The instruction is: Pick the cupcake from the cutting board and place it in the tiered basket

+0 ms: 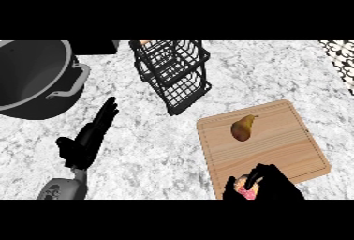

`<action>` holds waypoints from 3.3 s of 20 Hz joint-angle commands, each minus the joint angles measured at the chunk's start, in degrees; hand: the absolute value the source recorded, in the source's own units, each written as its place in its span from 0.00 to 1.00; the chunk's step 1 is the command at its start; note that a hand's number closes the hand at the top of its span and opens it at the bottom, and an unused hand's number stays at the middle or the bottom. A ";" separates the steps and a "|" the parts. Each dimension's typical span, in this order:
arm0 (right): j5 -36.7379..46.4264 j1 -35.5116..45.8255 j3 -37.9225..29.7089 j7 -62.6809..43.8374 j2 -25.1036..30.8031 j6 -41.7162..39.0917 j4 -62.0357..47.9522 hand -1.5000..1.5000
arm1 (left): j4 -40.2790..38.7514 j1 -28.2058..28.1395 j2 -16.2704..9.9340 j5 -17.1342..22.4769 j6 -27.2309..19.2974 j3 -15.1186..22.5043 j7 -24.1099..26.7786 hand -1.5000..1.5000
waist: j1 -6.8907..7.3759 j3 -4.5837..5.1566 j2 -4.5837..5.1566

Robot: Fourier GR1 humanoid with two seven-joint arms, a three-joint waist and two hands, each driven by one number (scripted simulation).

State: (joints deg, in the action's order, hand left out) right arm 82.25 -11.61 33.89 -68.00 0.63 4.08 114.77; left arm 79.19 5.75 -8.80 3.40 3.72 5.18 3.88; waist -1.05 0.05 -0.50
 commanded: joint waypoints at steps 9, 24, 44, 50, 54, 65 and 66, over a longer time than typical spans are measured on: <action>6.38 24.10 3.53 -17.16 -0.60 -7.59 9.69 1.00 | -2.68 1.52 0.15 -0.64 1.25 0.17 1.43 0.50 | 1.91 0.15 0.56; -9.97 59.85 -23.01 -15.83 -0.61 -7.12 -16.82 1.00 | -2.29 5.91 2.00 -1.11 1.33 1.62 -0.71 0.50 | 5.42 0.12 1.22; -22.24 85.44 -42.23 1.67 -0.61 18.13 -69.18 1.00 | -5.89 6.45 1.56 -2.27 2.79 1.45 2.83 0.50 | 6.50 0.06 2.18; -30.83 88.23 -47.71 1.80 -0.61 26.30 -74.62 1.00 | -4.12 7.09 3.19 -2.09 1.82 2.22 0.00 0.50 | 7.78 0.01 2.10; -37.79 89.81 -51.09 1.51 -0.61 31.79 -77.20 0.00 | -4.59 7.50 3.61 -1.99 2.19 2.45 0.09 0.50 | 7.85 0.02 1.84; -26.74 95.34 -47.64 0.31 -0.44 52.09 -86.41 0.00 | -5.50 5.24 2.14 -2.01 1.32 0.13 0.80 0.50 | 2.54 0.17 0.67; -23.47 94.18 -46.69 -1.27 0.18 54.01 -87.66 0.00 | -4.53 2.97 2.34 -2.54 0.71 0.53 2.23 0.50 | 2.34 0.21 0.37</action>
State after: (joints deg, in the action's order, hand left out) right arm 50.74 82.02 -15.09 -60.04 0.41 47.38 30.19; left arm 74.54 10.84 -6.56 1.34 5.29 5.89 4.79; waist 3.09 0.18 0.45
